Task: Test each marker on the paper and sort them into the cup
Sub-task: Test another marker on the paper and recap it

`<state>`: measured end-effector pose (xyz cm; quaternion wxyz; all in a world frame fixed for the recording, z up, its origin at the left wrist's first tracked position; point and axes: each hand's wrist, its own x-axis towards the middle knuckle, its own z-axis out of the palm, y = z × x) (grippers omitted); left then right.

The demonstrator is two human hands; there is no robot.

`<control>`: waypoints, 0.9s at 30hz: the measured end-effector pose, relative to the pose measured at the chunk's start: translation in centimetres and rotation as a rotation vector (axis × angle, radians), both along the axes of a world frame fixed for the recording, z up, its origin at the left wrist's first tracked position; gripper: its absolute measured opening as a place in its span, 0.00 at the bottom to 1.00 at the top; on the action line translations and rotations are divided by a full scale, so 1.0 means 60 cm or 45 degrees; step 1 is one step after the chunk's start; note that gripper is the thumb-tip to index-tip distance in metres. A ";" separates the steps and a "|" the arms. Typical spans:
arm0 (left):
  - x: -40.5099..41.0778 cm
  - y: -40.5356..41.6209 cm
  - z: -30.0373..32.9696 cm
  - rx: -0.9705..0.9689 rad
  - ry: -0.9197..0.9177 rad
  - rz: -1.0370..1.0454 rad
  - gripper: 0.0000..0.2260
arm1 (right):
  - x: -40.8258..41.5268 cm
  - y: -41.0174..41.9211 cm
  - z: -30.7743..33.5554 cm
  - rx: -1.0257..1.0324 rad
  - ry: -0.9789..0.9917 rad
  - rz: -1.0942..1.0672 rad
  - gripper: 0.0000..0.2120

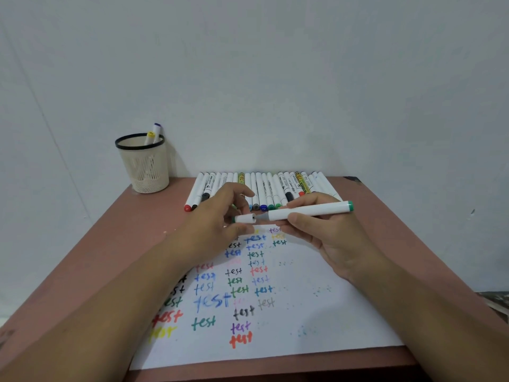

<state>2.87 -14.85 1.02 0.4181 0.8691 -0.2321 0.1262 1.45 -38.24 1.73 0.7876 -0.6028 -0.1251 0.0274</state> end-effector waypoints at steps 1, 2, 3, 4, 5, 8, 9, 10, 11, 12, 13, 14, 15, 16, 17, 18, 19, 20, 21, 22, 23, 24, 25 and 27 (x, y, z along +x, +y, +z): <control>-0.001 -0.001 0.001 0.005 -0.001 -0.001 0.27 | 0.000 0.000 -0.001 -0.020 -0.005 0.004 0.07; -0.002 -0.003 0.001 0.010 0.000 -0.005 0.27 | -0.001 0.001 -0.002 -0.060 -0.025 0.007 0.08; -0.004 -0.005 0.003 0.003 0.007 -0.016 0.27 | -0.002 0.001 -0.002 -0.126 -0.063 0.007 0.09; -0.007 -0.008 0.003 -0.010 0.016 -0.031 0.27 | -0.003 0.002 -0.002 -0.199 -0.105 0.009 0.11; -0.008 -0.010 0.004 -0.029 0.023 -0.045 0.26 | -0.004 0.003 -0.001 -0.243 -0.135 0.010 0.11; -0.013 -0.014 0.004 -0.117 0.036 -0.071 0.26 | -0.007 0.005 0.000 -0.175 -0.119 0.016 0.09; -0.015 -0.016 0.003 -0.145 0.030 -0.067 0.25 | -0.007 0.005 -0.001 -0.157 -0.112 0.025 0.09; -0.014 -0.018 0.000 -0.181 0.024 -0.061 0.25 | -0.008 0.005 -0.002 -0.141 -0.106 0.030 0.10; -0.016 -0.021 -0.002 -0.227 0.023 -0.054 0.26 | -0.008 0.004 -0.001 -0.115 -0.093 0.030 0.12; -0.016 -0.024 -0.003 -0.266 0.022 -0.049 0.25 | -0.008 0.003 -0.001 -0.086 -0.074 0.023 0.13; -0.016 -0.026 -0.002 -0.279 0.021 -0.043 0.25 | -0.007 0.003 0.001 -0.063 -0.052 0.019 0.14; -0.014 -0.027 -0.001 -0.248 0.029 -0.038 0.25 | -0.005 0.003 0.002 -0.044 -0.028 0.024 0.14; -0.012 -0.026 0.002 -0.185 0.049 -0.042 0.24 | -0.002 0.003 0.002 -0.031 -0.002 0.033 0.13; -0.009 -0.022 0.006 -0.111 0.077 -0.050 0.24 | 0.002 0.002 0.001 -0.029 0.013 0.045 0.12; -0.006 -0.017 0.010 -0.057 0.109 -0.057 0.25 | 0.006 0.001 0.000 -0.035 0.022 0.055 0.11; -0.002 -0.008 0.012 -0.022 0.131 -0.057 0.27 | 0.010 -0.002 0.000 -0.040 0.028 0.056 0.10; -0.001 0.002 0.017 0.005 0.144 -0.044 0.31 | 0.011 -0.004 0.001 -0.037 0.027 0.045 0.10; 0.001 0.016 0.018 0.042 0.157 -0.020 0.34 | 0.012 -0.009 0.002 -0.026 0.024 0.014 0.10; 0.001 0.031 0.022 0.094 0.166 0.007 0.35 | 0.013 -0.013 0.004 0.001 0.026 -0.032 0.11; 0.001 0.046 0.022 0.171 0.187 0.036 0.35 | 0.014 -0.017 0.005 0.043 0.035 -0.086 0.13; -0.001 0.057 0.022 0.255 0.223 0.072 0.35 | 0.016 -0.022 0.006 0.091 0.042 -0.139 0.16; -0.002 0.068 0.021 0.303 0.272 0.095 0.36 | 0.020 -0.026 0.008 0.130 0.043 -0.183 0.20; 0.000 0.075 0.017 0.310 0.318 0.107 0.36 | 0.022 -0.029 0.011 0.160 0.043 -0.212 0.22; 0.002 0.080 0.010 0.290 0.357 0.110 0.35 | 0.026 -0.029 0.021 0.193 0.026 -0.255 0.21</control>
